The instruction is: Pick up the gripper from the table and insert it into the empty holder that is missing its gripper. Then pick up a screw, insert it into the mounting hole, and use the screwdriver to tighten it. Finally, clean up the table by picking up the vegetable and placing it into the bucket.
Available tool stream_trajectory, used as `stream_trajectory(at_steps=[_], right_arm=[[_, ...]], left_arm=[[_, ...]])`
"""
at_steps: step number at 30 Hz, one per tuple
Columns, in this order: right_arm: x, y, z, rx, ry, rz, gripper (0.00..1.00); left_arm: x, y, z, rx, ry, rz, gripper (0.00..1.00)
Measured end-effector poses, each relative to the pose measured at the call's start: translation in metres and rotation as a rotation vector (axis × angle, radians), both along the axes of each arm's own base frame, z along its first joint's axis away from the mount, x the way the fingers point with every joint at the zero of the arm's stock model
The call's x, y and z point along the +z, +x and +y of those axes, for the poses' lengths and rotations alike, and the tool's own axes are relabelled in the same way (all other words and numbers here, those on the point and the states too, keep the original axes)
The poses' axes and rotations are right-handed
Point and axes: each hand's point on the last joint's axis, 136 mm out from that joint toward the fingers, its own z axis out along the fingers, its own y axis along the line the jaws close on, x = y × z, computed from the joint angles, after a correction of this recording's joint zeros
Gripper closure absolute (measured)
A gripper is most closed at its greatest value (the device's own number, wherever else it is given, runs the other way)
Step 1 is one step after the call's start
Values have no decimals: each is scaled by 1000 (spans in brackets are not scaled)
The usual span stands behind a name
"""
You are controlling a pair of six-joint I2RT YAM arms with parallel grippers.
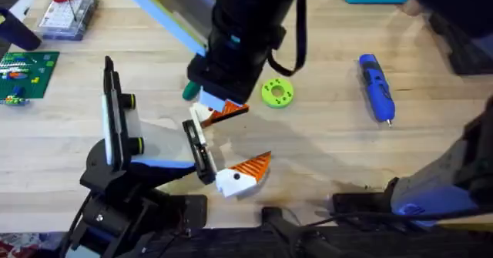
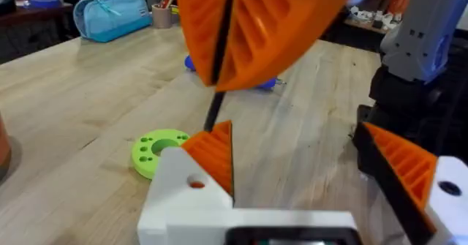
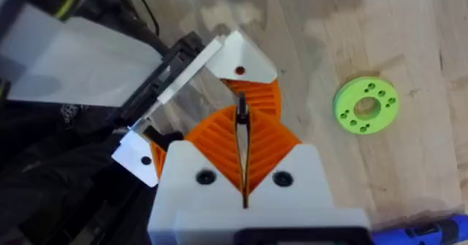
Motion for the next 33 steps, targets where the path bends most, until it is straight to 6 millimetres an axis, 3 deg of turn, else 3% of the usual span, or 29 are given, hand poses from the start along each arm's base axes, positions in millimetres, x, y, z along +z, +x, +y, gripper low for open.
stream_trajectory(at_steps=[13,33], right_arm=[[6,-2,-2,13,-23,11,994],[-18,-2,13,42,-68,38,994]], left_arm=[[0,0,0,0,0,0,11],[0,0,0,0,0,0,11]])
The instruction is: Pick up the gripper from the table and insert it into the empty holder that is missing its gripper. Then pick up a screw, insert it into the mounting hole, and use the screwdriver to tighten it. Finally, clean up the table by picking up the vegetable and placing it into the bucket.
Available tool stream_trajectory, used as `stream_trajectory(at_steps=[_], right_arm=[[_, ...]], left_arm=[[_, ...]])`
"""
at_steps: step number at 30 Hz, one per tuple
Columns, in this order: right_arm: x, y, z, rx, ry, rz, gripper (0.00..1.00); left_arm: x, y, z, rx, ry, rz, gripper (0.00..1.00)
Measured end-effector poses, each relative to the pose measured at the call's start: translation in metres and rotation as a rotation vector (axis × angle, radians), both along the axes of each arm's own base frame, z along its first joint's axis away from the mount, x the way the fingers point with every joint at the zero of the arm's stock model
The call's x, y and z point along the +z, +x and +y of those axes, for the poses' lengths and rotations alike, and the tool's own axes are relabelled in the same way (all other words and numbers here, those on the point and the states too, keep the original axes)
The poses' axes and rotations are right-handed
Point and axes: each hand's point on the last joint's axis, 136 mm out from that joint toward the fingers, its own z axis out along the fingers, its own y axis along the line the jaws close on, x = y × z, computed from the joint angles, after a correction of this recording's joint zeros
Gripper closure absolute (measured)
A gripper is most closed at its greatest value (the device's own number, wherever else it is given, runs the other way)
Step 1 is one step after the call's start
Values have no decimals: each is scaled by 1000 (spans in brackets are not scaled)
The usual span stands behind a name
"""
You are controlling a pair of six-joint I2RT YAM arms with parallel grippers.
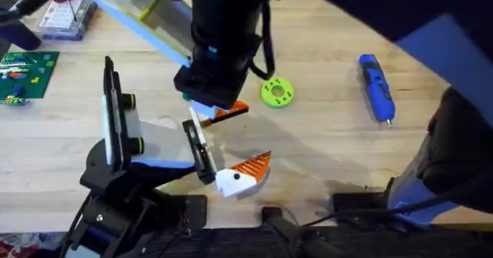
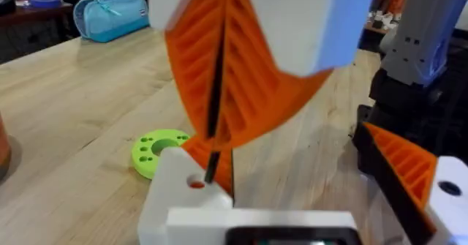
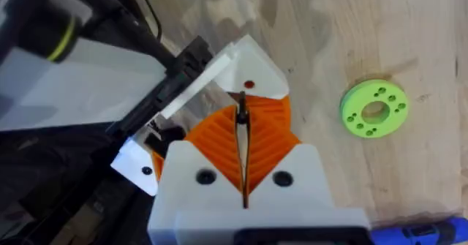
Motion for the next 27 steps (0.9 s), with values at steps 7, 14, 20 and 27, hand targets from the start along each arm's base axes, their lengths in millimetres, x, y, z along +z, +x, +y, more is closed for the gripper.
stream_trajectory(at_steps=[7,14,20,27], right_arm=[[-6,3,5,1,-2,-4,994],[-7,5,0,-3,-27,-18,994],[-7,3,-3,-3,-41,-11,994],[-7,4,-3,-3,-39,-12,994]], left_arm=[[0,0,0,0,0,0,11],[0,0,0,0,0,0,11],[0,0,0,0,0,0,11],[0,0,0,0,0,0,11]])
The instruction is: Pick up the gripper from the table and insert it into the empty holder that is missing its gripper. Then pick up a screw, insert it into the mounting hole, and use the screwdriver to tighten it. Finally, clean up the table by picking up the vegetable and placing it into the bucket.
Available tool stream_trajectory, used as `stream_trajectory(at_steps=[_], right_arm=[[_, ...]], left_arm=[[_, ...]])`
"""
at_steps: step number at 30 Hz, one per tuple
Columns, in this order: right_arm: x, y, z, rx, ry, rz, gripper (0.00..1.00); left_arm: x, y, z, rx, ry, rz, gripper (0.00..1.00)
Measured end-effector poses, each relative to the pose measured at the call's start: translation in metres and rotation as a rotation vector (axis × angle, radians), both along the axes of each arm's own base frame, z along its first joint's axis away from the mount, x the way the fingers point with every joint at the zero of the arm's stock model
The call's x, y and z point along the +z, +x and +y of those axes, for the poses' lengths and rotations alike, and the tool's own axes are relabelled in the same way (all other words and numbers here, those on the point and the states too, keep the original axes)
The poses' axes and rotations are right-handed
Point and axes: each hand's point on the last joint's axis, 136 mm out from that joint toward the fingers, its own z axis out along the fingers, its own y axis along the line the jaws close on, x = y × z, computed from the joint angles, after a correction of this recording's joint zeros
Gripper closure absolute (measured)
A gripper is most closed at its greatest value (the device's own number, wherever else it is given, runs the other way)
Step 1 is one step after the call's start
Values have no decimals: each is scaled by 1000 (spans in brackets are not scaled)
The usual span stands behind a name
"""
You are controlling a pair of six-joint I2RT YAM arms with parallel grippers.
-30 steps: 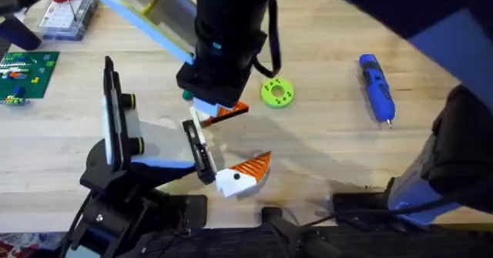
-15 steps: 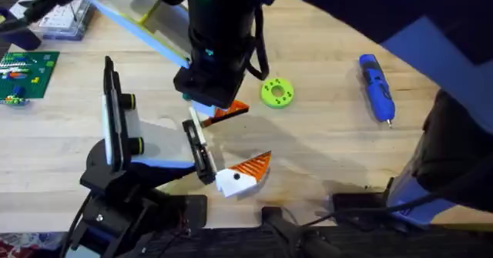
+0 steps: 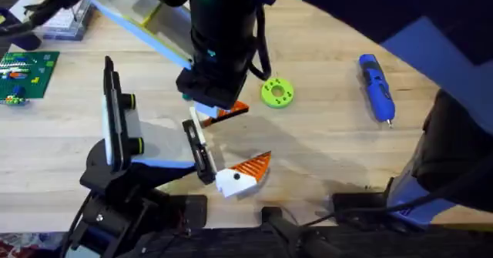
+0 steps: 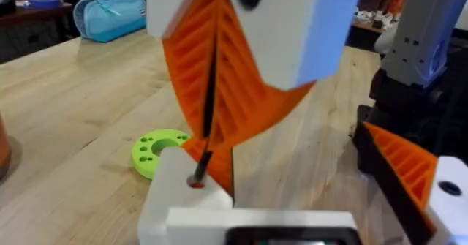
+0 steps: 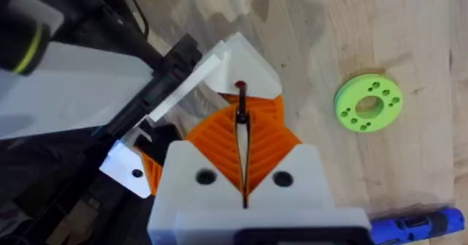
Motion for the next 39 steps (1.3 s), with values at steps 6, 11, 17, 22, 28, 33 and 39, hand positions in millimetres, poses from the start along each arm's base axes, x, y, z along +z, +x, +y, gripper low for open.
stream_trajectory(at_steps=[6,11,17,22,28,33,39], right_arm=[[0,1,2,0,6,-4,994],[0,1,2,0,7,-4,994],[0,1,3,0,12,-6,994],[1,1,3,1,13,-6,994],[-5,1,4,4,-2,4,994],[-8,0,7,6,-6,8,994],[-7,3,11,6,11,-1,994]], left_arm=[[0,0,0,0,0,0,11],[0,0,0,0,0,0,11],[0,0,0,0,0,0,11],[0,0,0,0,0,0,11],[0,0,0,0,0,0,11],[0,0,0,0,-1,3,11],[0,0,0,0,-1,3,11]])
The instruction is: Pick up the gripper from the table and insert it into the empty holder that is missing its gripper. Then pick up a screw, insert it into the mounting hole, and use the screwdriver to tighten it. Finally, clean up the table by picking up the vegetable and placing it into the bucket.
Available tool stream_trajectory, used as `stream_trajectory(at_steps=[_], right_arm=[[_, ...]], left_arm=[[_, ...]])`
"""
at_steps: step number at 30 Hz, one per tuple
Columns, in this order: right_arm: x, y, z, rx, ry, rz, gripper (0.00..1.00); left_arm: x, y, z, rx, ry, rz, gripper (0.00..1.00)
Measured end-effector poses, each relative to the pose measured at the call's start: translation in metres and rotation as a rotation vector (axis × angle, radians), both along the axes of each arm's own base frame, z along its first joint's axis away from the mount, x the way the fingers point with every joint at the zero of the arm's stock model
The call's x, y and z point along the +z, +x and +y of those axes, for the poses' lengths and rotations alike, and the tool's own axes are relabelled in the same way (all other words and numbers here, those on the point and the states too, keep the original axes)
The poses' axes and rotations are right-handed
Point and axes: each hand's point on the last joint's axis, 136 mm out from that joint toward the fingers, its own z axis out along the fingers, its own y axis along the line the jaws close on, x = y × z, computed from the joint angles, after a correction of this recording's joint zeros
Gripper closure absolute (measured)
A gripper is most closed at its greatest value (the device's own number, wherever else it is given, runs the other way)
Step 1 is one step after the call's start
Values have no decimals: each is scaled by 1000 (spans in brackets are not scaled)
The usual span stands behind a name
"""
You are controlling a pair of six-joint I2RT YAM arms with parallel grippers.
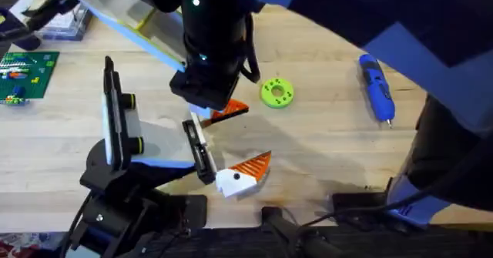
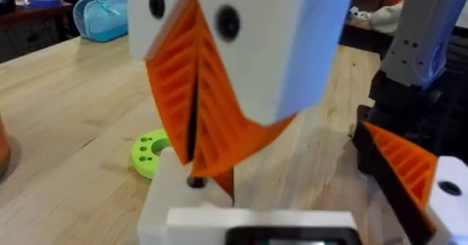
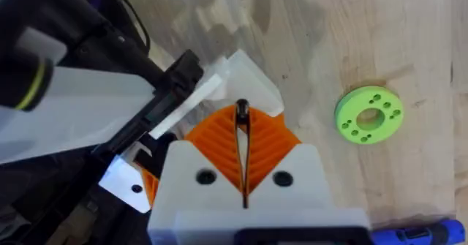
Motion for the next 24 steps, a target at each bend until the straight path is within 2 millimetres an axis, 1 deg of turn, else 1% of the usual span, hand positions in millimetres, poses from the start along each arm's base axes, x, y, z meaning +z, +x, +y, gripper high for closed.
stream_trajectory(at_steps=[16,19,22,24], right_arm=[[0,0,0,0,-1,0,994],[-4,1,1,0,-8,5,994],[-12,2,4,0,-26,15,994],[-13,3,5,-1,-24,13,994]], left_arm=[[0,0,0,0,0,0,11],[0,0,0,0,0,0,11],[-1,0,0,1,-4,21,11],[-2,1,0,5,-4,32,11]])
